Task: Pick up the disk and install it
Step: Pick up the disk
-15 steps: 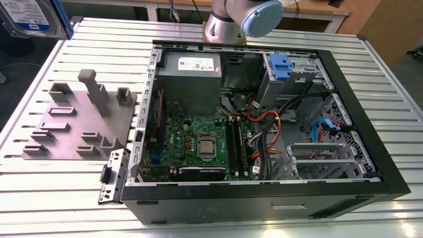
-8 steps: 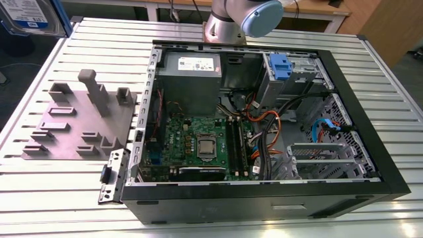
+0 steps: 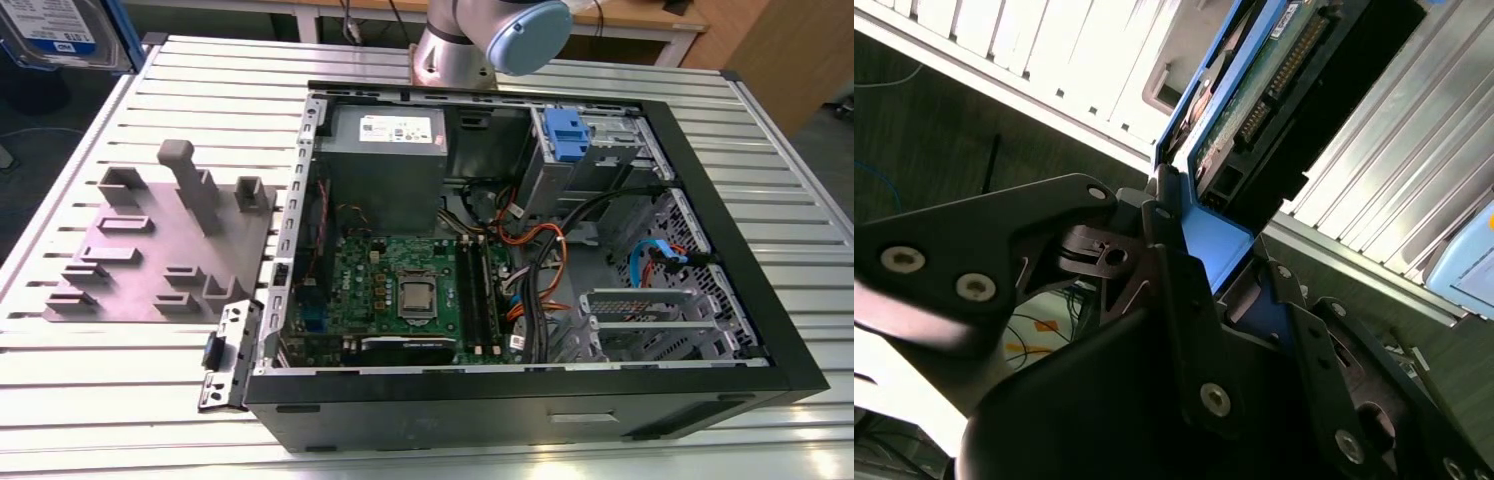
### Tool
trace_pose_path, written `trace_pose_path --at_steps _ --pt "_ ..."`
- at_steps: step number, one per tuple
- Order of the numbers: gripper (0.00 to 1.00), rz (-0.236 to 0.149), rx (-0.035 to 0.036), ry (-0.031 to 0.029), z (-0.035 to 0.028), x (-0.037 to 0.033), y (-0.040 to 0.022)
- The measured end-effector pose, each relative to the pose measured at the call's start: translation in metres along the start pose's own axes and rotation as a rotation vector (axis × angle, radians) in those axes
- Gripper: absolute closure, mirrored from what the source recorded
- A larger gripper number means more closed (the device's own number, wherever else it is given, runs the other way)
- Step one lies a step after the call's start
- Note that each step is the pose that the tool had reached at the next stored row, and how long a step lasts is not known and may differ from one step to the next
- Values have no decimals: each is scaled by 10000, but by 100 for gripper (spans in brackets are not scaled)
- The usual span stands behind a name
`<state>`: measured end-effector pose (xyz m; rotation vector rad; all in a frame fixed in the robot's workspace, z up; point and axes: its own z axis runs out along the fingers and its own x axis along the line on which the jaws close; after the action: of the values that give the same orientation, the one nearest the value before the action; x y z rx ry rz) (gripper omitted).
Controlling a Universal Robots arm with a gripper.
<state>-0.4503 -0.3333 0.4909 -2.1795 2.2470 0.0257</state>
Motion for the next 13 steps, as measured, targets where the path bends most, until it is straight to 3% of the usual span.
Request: trace_pose_path --at_steps 13 --pt "63 0 -1 1 -2 49 -7"
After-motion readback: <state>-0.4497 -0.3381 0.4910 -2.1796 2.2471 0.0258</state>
